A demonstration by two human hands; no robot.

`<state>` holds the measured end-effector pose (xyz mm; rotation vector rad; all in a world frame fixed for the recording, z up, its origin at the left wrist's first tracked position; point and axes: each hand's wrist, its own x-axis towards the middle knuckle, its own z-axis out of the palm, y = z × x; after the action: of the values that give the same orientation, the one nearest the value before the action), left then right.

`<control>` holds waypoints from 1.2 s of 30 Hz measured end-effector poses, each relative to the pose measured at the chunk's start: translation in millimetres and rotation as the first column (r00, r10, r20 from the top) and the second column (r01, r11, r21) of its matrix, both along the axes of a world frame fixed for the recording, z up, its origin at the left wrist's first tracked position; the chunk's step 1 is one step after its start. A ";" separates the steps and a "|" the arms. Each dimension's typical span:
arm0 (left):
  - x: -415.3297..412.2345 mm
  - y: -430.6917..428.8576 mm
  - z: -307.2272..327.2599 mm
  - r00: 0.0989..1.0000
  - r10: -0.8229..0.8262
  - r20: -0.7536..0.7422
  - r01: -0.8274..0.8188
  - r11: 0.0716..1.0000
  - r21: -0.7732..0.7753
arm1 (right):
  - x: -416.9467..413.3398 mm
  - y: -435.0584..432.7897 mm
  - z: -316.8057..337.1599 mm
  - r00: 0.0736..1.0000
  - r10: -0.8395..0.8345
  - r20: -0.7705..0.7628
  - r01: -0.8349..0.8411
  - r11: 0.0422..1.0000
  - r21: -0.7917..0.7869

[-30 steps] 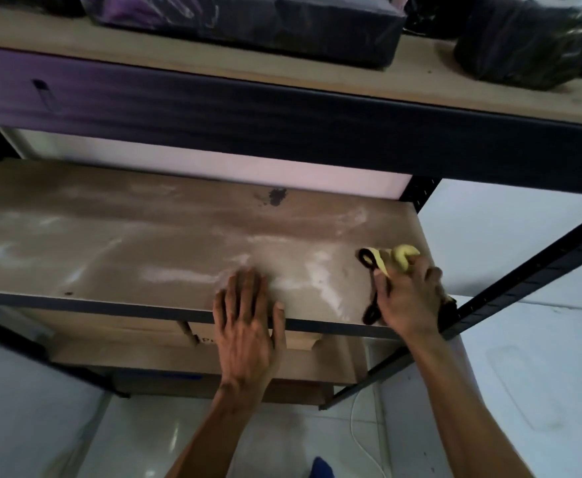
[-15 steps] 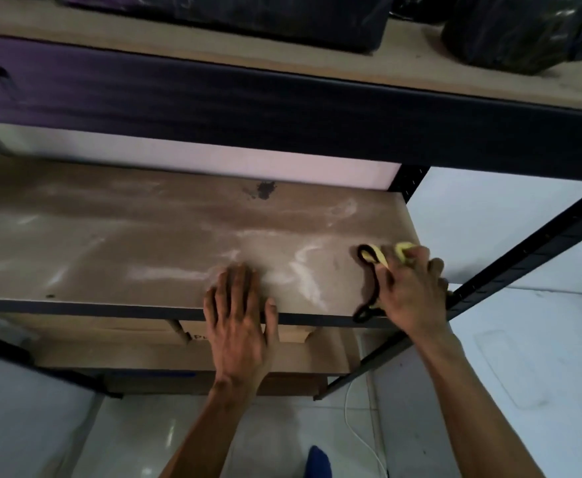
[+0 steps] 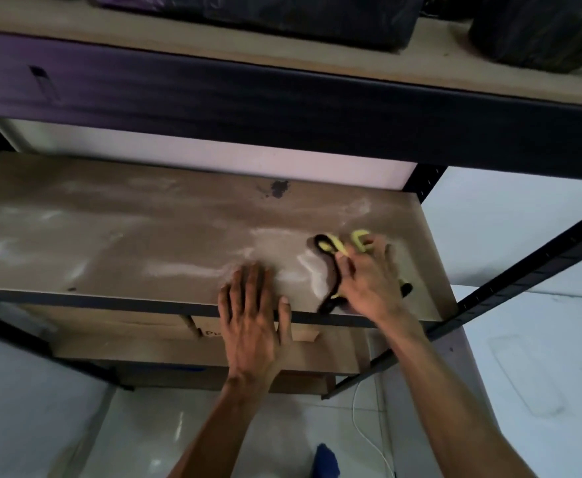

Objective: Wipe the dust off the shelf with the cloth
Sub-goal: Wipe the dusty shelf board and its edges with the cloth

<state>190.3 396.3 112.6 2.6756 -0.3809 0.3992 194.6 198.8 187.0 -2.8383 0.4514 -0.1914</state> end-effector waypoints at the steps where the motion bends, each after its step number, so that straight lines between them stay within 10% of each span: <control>1: 0.5 -1.0 -0.7 1.000 -0.002 -0.005 0.002 1.000 0.002 | 3.2 -17.7 3.5 0.998 -0.056 0.028 0.057 0.997 -0.050; 7: 1.2 -3.3 -5.1 1.000 0.012 -0.021 -0.012 1.000 0.005 | 9.6 -57.2 -10.6 0.949 -0.290 -0.126 0.292 0.956 -0.001; 15: 0.9 -5.1 -3.1 1.000 0.024 -0.006 -0.024 0.999 0.026 | 5.0 25.9 -13.9 0.994 0.113 -0.009 -0.112 0.992 0.059; 21: 1.3 -4.6 -4.2 0.999 0.038 -0.036 -0.037 0.999 0.030 | 64.0 -80.8 3.7 0.959 -0.222 0.176 0.199 0.970 0.137; 26: 1.9 -5.0 -1.6 0.999 0.038 -0.007 -0.038 0.999 0.025 | 99.3 -125.7 -13.5 0.918 -0.394 -0.037 0.396 0.915 0.079; 36: 2.9 -5.1 -3.2 0.997 0.040 0.068 -0.039 0.999 -0.015 | 50.2 -59.0 -41.8 0.923 0.384 0.036 -0.385 0.923 0.009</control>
<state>193.2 391.1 109.4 2.6652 -0.3446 0.5044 244.8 139.8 145.3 -2.8317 -0.1169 -0.1552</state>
